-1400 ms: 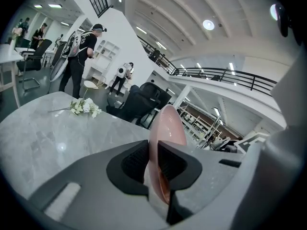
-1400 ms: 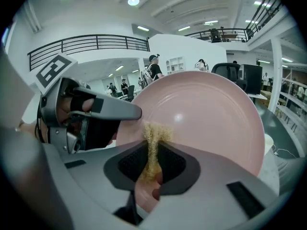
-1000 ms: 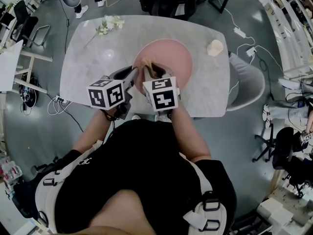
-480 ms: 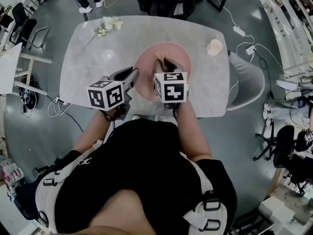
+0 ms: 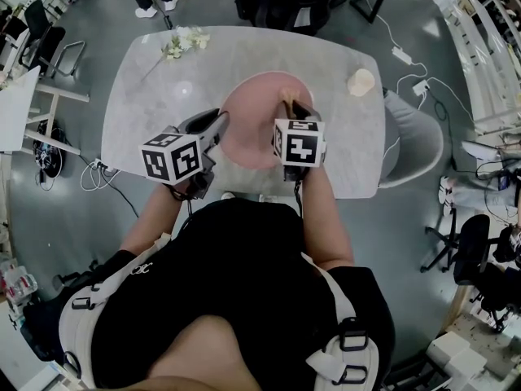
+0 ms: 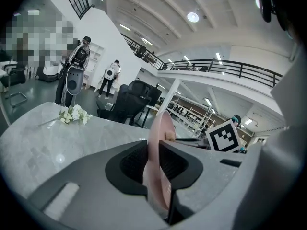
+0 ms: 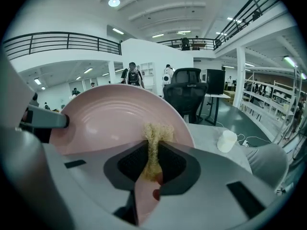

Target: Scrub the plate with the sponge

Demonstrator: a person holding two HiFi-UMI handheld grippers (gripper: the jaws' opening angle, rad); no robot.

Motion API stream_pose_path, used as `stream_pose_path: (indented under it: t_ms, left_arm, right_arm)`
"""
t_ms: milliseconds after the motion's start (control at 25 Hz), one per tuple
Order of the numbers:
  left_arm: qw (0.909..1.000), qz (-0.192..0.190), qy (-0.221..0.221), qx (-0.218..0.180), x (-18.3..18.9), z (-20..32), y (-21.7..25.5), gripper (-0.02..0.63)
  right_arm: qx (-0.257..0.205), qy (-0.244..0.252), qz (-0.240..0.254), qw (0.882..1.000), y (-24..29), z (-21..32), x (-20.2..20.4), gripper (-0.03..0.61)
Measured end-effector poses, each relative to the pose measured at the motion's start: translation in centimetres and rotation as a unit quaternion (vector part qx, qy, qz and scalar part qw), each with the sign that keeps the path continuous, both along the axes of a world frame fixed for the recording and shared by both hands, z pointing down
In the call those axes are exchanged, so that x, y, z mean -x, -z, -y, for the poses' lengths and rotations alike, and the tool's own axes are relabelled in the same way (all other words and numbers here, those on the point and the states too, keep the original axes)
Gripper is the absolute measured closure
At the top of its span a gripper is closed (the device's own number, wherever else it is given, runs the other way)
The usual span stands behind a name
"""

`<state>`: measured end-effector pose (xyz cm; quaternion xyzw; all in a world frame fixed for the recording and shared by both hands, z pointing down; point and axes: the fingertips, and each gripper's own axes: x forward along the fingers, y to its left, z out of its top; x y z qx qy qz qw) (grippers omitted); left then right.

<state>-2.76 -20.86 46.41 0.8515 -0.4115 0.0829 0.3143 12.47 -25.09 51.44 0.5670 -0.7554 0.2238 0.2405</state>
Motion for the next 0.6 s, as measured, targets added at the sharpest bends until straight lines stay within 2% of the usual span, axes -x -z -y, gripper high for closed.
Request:
stream_pose_path:
  t_ms: [320,600]
  left_arm:
    - [0.998,-0.036,0.046,0.024,2.0,0.9,-0.5,0.545]
    - [0.9937,-0.054,0.085,0.049,3.0,1.2,-1.1,0.545]
  right_arm:
    - [0.025,-0.007,-0.011,1.0,-2.2,-1.0,-0.1,0.517]
    - [0.042,0.048,0.004,0.998,-3.3,-3.7,3.7,0.517]
